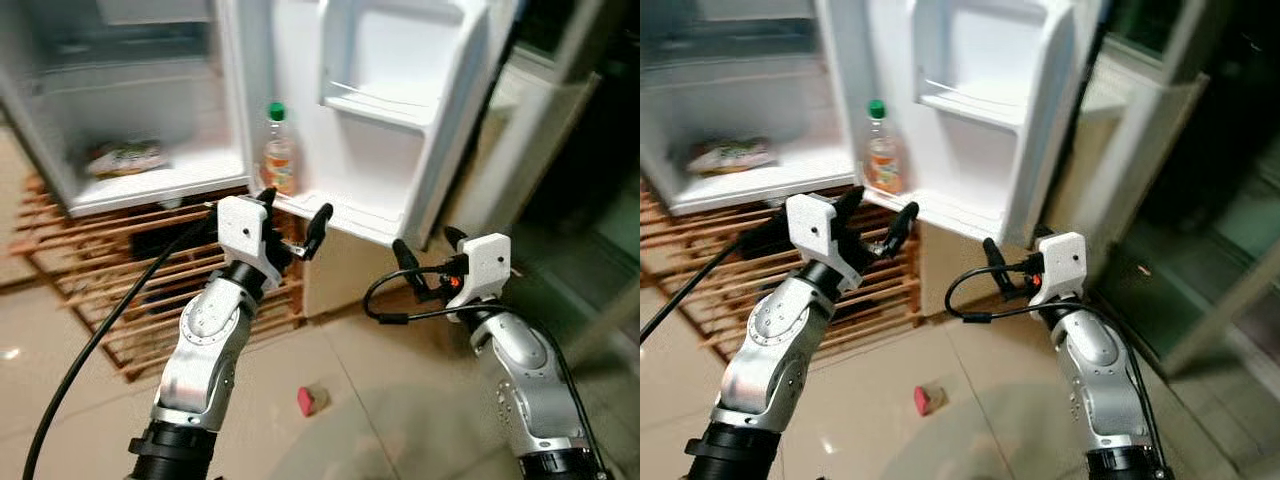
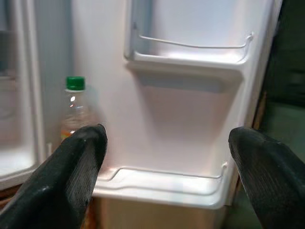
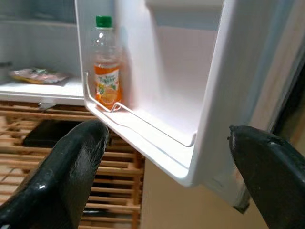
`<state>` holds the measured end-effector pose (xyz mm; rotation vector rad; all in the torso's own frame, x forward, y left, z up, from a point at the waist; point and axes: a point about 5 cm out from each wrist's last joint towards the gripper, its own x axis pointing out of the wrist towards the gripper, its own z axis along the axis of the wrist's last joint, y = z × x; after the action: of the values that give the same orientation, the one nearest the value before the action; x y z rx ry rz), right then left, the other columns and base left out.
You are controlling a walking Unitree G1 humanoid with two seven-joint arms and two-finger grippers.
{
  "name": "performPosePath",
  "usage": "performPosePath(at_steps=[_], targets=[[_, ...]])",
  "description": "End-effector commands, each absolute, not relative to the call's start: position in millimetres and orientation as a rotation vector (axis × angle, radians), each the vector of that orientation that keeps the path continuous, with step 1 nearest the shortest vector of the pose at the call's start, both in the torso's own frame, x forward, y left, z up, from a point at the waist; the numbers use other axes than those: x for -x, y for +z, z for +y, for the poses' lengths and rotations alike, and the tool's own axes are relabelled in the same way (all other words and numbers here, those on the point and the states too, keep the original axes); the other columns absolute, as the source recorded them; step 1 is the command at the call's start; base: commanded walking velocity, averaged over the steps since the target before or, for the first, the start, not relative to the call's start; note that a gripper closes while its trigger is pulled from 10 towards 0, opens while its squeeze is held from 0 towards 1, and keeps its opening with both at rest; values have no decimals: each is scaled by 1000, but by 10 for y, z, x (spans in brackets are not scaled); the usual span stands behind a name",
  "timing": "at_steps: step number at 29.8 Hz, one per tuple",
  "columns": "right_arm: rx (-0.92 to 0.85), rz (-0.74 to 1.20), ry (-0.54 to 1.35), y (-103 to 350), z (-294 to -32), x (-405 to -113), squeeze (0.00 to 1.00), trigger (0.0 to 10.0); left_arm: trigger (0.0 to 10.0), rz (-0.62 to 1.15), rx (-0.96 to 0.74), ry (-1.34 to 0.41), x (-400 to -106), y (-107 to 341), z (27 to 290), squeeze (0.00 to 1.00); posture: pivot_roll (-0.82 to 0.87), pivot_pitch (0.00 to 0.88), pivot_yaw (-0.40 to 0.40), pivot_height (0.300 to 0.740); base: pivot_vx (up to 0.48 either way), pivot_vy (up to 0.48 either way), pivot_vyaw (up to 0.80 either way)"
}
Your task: Restocking fridge
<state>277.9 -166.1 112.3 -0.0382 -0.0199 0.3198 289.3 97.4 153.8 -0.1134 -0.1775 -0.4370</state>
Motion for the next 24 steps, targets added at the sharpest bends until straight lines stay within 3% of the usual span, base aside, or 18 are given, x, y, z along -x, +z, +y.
performPosePath(at_steps=[1, 11, 17, 23, 24], targets=[[48, -30, 308, 1145, -1675, -2808, 0, 10000, 10000, -185, 105, -422, -2944, 1591, 967, 0, -162, 0, -6, 740, 398, -266, 581], [80, -40, 252, 1169, -1745, -2906, 0, 10000, 10000, -160, 127, -279, -2988, 1533, 1123, 0, -164, 0, -5, 740, 472, -27, 531], [114, -66, 54, 1276, -2097, -3025, 0, 10000, 10000, -17, 50, -176, -2762, 1101, 1631, 0, -153, 0, -11, 740, 0, 0, 0], [-6, -21, 303, 1229, -1967, -2792, 0, 10000, 10000, 13, 28, -171, -2652, 970, 1671, 0, -145, 0, -28, 740, 0, 0, 0], [-10, 153, 462, 959, -1892, -2571, 0, 10000, 10000, 19, 36, -176, -2656, 939, 1623, 0, -153, 0, -29, 740, 0, 0, 0]])
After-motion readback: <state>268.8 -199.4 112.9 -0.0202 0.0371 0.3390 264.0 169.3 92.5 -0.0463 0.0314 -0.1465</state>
